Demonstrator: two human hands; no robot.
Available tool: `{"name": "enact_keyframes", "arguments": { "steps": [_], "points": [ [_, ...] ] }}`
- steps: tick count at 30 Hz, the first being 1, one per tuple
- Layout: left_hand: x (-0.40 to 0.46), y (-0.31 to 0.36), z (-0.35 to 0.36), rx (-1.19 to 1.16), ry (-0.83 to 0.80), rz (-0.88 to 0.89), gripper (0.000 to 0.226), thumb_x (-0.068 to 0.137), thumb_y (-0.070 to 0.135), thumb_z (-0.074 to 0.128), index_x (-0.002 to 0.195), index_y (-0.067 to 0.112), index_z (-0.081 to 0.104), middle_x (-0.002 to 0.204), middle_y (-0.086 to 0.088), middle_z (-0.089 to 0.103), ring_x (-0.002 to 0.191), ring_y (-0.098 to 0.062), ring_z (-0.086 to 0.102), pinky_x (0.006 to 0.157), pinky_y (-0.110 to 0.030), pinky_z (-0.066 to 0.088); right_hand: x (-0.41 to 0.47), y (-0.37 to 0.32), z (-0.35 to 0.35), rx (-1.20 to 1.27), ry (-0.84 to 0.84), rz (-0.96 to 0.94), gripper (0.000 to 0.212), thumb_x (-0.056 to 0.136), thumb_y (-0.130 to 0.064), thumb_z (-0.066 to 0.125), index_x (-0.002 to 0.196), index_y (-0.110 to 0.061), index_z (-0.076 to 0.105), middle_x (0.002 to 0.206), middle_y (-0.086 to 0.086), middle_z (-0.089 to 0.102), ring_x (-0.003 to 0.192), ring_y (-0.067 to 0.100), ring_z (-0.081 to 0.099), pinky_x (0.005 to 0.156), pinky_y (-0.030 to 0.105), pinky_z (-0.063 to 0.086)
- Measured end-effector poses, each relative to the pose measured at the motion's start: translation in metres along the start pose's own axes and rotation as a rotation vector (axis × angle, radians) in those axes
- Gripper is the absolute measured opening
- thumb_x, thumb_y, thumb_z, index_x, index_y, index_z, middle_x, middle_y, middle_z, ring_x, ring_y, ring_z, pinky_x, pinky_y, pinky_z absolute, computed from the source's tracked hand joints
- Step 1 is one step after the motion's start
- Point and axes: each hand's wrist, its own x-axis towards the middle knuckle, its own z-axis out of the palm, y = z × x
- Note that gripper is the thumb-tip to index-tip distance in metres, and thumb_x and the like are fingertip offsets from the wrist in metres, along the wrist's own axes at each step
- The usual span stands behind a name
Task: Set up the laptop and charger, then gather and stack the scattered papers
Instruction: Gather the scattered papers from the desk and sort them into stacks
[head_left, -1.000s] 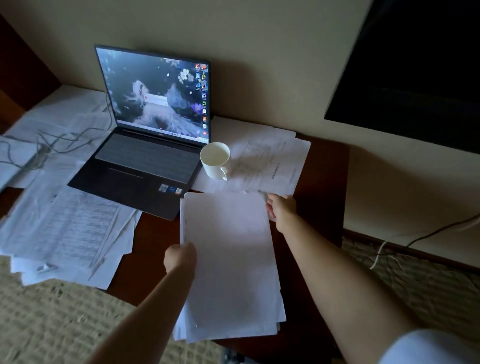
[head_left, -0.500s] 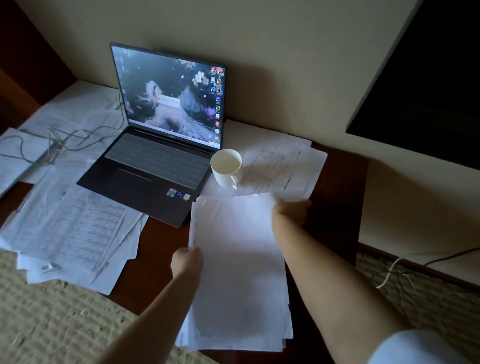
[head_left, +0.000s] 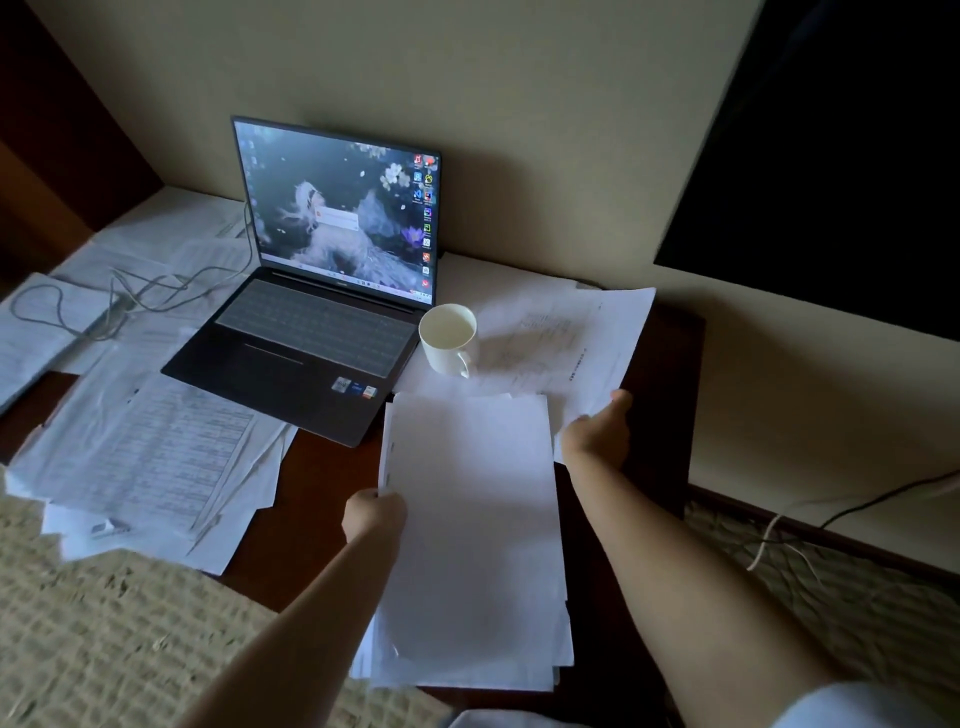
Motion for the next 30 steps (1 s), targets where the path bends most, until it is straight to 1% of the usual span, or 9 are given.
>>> {"name": "enact_keyframes", "arguments": {
  "steps": [4,8,16,19,22,24,27,29,30],
  "points": [
    [-0.007,0.000,-0.001,-0.042,-0.005,0.016,0.029,0.086,0.000,0.048,0.110,-0.002,0.063,0.105,-0.022,0.063,0.088,-0.036,0.060,0.076,-0.037,0.052,-0.007,-0.001,-0.009,-0.027,0.078,-0.147,0.053,0.094,-0.006,0.043,0.145,-0.010,0.030,0.137,0.016,0.051,0.119,0.037,0.053,0.094,0.040,0.042],
    [-0.013,-0.004,-0.004,-0.072,0.008,0.021,0.029,0.087,0.000,0.047,0.111,-0.003,0.061,0.109,-0.023,0.063,0.091,-0.037,0.060,0.075,-0.035,0.049,-0.015,0.005,-0.013,-0.107,0.163,-0.360,0.047,0.093,-0.005,0.043,0.140,-0.006,0.041,0.138,0.016,0.048,0.116,0.039,0.053,0.086,0.044,0.043],
    [-0.021,-0.014,-0.003,-0.082,-0.017,0.000,0.024,0.088,-0.001,0.047,0.110,-0.002,0.059,0.101,-0.018,0.062,0.088,-0.031,0.058,0.077,-0.036,0.050,-0.009,0.021,-0.027,-0.223,0.096,-0.366,0.027,0.095,-0.002,0.041,0.116,0.001,0.057,0.122,0.021,0.051,0.108,0.041,0.055,0.084,0.042,0.044],
    [-0.023,-0.013,-0.001,-0.084,-0.053,-0.022,0.027,0.088,0.001,0.046,0.111,-0.004,0.059,0.102,-0.019,0.062,0.095,-0.034,0.060,0.076,-0.036,0.049,-0.004,0.020,-0.027,-0.187,0.013,-0.234,0.031,0.091,-0.001,0.043,0.119,-0.002,0.056,0.125,0.019,0.053,0.113,0.038,0.054,0.088,0.040,0.044],
    [-0.023,-0.010,-0.003,-0.019,-0.104,-0.052,0.025,0.087,0.003,0.050,0.109,-0.002,0.061,0.082,-0.010,0.058,0.078,-0.026,0.058,0.066,-0.032,0.048,0.003,0.024,-0.023,-0.229,-0.245,0.026,0.042,0.087,-0.003,0.048,0.128,-0.004,0.048,0.129,0.017,0.054,0.117,0.036,0.055,0.091,0.040,0.051],
    [-0.021,-0.006,-0.005,-0.012,-0.194,-0.036,0.022,0.087,0.009,0.060,0.108,0.002,0.059,0.087,-0.011,0.061,0.077,-0.025,0.061,0.067,-0.035,0.053,0.005,0.026,-0.017,-0.183,-0.278,0.089,0.046,0.086,-0.002,0.050,0.132,-0.002,0.044,0.131,0.019,0.053,0.117,0.037,0.055,0.092,0.042,0.051],
    [-0.013,-0.002,-0.005,0.060,-0.316,0.081,0.030,0.085,0.019,0.069,0.109,0.003,0.060,0.101,-0.014,0.067,0.090,-0.030,0.067,0.080,-0.043,0.057,0.005,0.024,-0.010,-0.121,-0.057,0.073,0.051,0.089,-0.007,0.053,0.137,-0.002,0.037,0.137,0.021,0.045,0.123,0.039,0.048,0.097,0.046,0.046],
    [-0.009,0.000,-0.003,0.102,-0.302,0.128,0.023,0.086,0.013,0.067,0.105,0.002,0.061,0.098,-0.012,0.066,0.090,-0.030,0.066,0.081,-0.042,0.056,0.006,0.019,-0.008,-0.127,0.146,-0.095,0.051,0.092,-0.024,0.054,0.137,-0.004,0.040,0.137,0.020,0.043,0.125,0.038,0.043,0.101,0.046,0.040],
    [-0.007,0.001,-0.002,0.097,-0.277,0.133,0.018,0.087,0.010,0.066,0.103,0.003,0.061,0.095,-0.011,0.065,0.088,-0.029,0.065,0.079,-0.040,0.055,0.005,0.014,-0.004,-0.186,0.137,-0.221,0.050,0.092,-0.027,0.054,0.136,-0.005,0.042,0.137,0.020,0.043,0.124,0.036,0.042,0.100,0.044,0.039]
  ]
}}
